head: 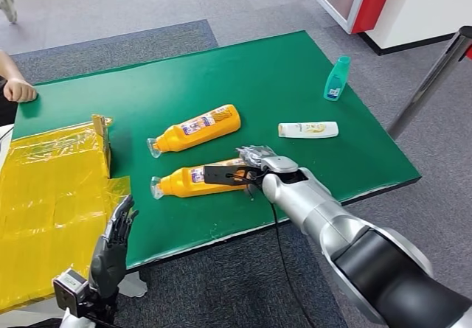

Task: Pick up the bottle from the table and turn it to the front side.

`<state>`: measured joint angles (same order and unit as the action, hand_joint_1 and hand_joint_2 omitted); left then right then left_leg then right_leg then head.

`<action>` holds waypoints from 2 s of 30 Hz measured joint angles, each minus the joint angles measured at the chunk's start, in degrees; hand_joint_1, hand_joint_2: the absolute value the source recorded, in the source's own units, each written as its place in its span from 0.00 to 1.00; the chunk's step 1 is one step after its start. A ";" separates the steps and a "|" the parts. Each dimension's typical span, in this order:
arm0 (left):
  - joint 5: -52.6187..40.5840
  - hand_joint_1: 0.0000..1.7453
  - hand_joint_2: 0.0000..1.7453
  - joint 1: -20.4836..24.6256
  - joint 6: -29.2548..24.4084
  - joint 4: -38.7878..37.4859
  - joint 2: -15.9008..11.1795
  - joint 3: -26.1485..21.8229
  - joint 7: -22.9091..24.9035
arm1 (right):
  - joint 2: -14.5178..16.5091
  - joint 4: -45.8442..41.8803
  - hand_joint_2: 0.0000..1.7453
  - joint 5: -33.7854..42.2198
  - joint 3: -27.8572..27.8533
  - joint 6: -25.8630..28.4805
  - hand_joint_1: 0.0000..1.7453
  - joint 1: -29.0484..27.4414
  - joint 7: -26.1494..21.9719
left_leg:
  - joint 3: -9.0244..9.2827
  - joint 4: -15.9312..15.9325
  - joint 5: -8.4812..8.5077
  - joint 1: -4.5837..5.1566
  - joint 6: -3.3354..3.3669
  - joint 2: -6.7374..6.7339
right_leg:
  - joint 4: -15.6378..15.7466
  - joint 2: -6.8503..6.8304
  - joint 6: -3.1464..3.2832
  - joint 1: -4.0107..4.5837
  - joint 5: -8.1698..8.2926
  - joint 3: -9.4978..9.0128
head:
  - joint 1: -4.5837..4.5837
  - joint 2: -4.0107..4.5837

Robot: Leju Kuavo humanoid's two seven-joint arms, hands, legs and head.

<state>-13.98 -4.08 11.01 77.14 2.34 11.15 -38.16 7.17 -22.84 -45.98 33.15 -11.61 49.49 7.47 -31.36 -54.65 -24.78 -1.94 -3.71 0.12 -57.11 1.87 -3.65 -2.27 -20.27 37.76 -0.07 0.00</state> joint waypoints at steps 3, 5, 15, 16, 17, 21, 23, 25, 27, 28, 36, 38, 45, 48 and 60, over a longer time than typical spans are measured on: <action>-0.12 0.00 0.00 0.09 0.02 -0.11 0.02 0.05 0.00 | 0.51 0.39 1.00 0.61 -0.08 0.50 0.06 -0.38 0.26 | 0.00 0.00 0.00 0.00 0.00 0.00 | 0.00 0.00 0.00 0.00 0.00 0.00 | 0.00 0.00; -0.30 0.00 0.00 0.13 0.03 -0.18 0.05 0.08 0.00 | 0.82 0.55 1.00 1.10 -0.26 0.77 0.24 -0.68 0.44 | 0.00 0.00 -0.01 0.00 0.01 0.00 | 0.00 0.00 0.00 0.00 0.00 0.00 | 0.00 0.00; -0.41 0.00 0.00 0.31 0.15 -0.68 0.20 0.10 0.00 | 1.97 0.69 1.00 3.12 -1.89 4.68 1.00 -1.87 -0.55 | -0.01 0.00 -0.01 0.00 0.01 0.00 | 0.00 0.00 0.00 0.00 0.00 0.00 | 0.00 0.00; -0.04 0.00 0.00 0.27 0.34 -0.68 0.21 0.07 0.00 | 1.97 0.36 1.00 3.50 -2.26 5.48 1.00 -2.01 -0.93 | -0.01 0.00 -0.01 0.00 0.01 0.00 | 0.00 0.00 0.00 0.00 0.00 0.00 | -0.01 0.00; 0.44 0.00 0.00 0.20 0.60 -0.68 0.22 0.02 0.00 | 1.97 -0.06 1.00 3.78 -2.58 6.10 1.00 -2.15 -1.24 | -0.01 0.00 -0.01 0.00 0.01 0.00 | 0.00 0.00 0.00 -0.01 0.00 0.00 | -0.01 0.00; 2.85 0.00 0.00 -0.59 0.50 -0.19 0.28 -0.31 0.00 | 1.74 -4.32 1.00 4.60 -3.52 7.98 1.00 -3.59 -2.53 | 0.00 0.00 -0.01 0.00 0.02 0.00 | 0.00 0.00 0.00 0.00 0.00 0.01 | -0.01 0.00; 3.62 0.00 0.00 -1.28 -0.08 0.51 0.28 -0.59 0.00 | 1.31 -7.88 1.00 5.02 -3.78 8.76 1.00 -4.94 -3.08 | -0.01 0.00 -0.03 0.00 0.03 0.00 | 0.01 0.00 -0.01 0.00 -0.01 0.01 | -0.02 0.00; 4.35 0.00 0.00 -2.02 -0.44 1.42 0.30 -1.05 0.00 | 0.64 -12.07 1.00 5.56 -4.04 9.31 1.00 -6.58 -3.33 | -0.01 0.00 -0.03 0.01 0.04 0.00 | 0.03 0.00 -0.01 0.00 -0.01 0.01 | -0.01 0.00; 5.43 0.00 0.00 -2.95 -0.81 2.72 0.33 -1.66 0.00 | -0.39 -17.56 1.00 6.63 -4.45 9.90 1.00 -9.08 -3.30 | -0.01 0.00 -0.05 0.01 0.07 0.00 | 0.06 0.00 -0.01 0.00 -0.01 0.00 | 0.01 0.00; 6.10 0.00 0.00 -3.49 -0.90 3.49 0.38 -2.04 0.00 | -1.03 -20.86 1.00 7.38 -4.73 10.31 1.00 -10.71 -3.22 | -0.01 0.00 -0.06 0.01 0.08 0.00 | 0.08 0.00 -0.01 0.00 -0.01 0.00 | 0.00 0.00; 11.20 0.00 1.00 -7.13 6.28 5.58 2.73 -8.04 0.00 | -5.96 -47.03 1.00 14.21 -8.31 13.89 1.00 -27.48 -5.21 | -0.04 0.00 -0.23 0.02 0.27 0.02 | 0.22 -0.06 -0.11 0.00 -0.12 -0.09 | 0.00 0.00; 13.04 0.00 1.00 -7.23 9.05 5.38 3.60 -9.73 0.03 | -6.36 -50.97 1.00 16.02 -9.08 14.85 1.00 -30.89 -6.96 | -0.05 0.00 -0.25 0.02 0.30 0.02 | 0.26 -0.07 -0.13 0.00 -0.13 -0.12 | -0.01 0.00; 15.87 0.00 1.00 -7.07 12.23 4.47 5.87 -14.18 1.95 | -7.11 -59.01 1.00 18.49 -10.30 15.56 1.00 -38.48 -9.52 | -0.02 0.00 -0.30 0.04 0.33 0.02 | 0.30 -0.07 -0.14 0.00 -0.13 -0.17 | -0.01 0.00; 16.50 0.00 1.00 -6.39 13.02 4.20 6.41 -15.21 5.47 | -7.15 -61.02 1.00 18.97 -9.93 15.55 1.00 -41.00 -10.81 | -0.01 -0.01 -0.30 0.04 0.34 0.02 | 0.31 -0.07 -0.14 0.00 -0.13 -0.21 | 0.00 0.00; 19.69 0.00 1.00 -0.58 18.40 3.94 5.37 -9.36 14.59 | -7.12 -58.89 1.00 14.04 0.92 17.67 1.00 -41.41 -11.87 | 0.01 -0.01 -0.27 0.05 0.37 0.02 | 0.31 -0.07 -0.17 -0.01 -0.10 -0.27 | -0.01 0.00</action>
<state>5.71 -4.66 29.41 81.08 7.71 1.79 -23.57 0.04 -81.73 -31.94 34.07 6.06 8.08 -4.40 -31.35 -54.66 -25.06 -1.89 -3.34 0.14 -56.80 1.80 -3.82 -2.28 -20.37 37.50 -0.07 0.00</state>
